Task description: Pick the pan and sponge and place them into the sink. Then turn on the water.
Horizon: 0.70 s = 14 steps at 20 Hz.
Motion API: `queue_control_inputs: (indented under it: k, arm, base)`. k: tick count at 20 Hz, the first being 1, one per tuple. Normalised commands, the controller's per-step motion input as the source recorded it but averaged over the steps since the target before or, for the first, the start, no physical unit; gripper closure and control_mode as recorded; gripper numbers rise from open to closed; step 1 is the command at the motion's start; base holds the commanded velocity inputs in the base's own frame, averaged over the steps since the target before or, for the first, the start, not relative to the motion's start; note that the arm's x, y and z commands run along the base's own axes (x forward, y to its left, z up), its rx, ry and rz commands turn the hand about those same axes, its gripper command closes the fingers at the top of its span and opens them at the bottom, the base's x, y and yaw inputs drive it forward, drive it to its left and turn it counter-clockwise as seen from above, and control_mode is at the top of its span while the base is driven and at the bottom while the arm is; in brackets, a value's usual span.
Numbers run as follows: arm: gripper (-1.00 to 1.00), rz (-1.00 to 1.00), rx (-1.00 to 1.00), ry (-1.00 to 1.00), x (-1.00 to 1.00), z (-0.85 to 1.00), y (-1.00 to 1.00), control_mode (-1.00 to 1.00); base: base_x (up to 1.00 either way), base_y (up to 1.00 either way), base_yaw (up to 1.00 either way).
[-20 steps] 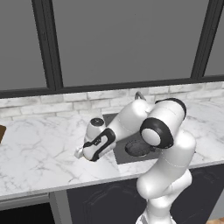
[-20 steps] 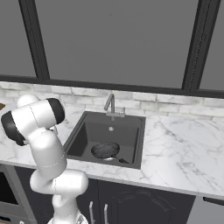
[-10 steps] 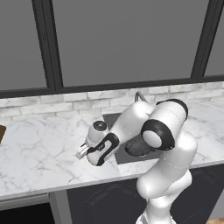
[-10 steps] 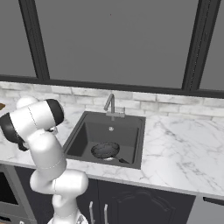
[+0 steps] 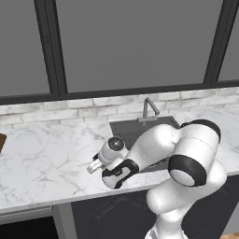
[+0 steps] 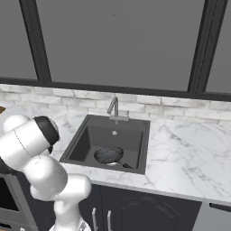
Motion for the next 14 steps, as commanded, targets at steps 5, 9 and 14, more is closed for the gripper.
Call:
queue_control_inputs:
  k: [5, 9, 14]
  arm:
    - [1.0, -0.07, 0.02, 0.01, -0.14, 0.62, -0.4, -1.0]
    - [1.0, -0.07, 0.02, 0.02, -0.13, 0.62, -0.4, -1.0]
    - [1.0, -0.07, 0.03, 0.04, -0.14, 0.55, -0.4, -1.0]
  base:
    - [0.0, 0.0, 0.0]
    - [0.0, 0.0, 0.0]
    - [0.0, 0.0, 0.0]
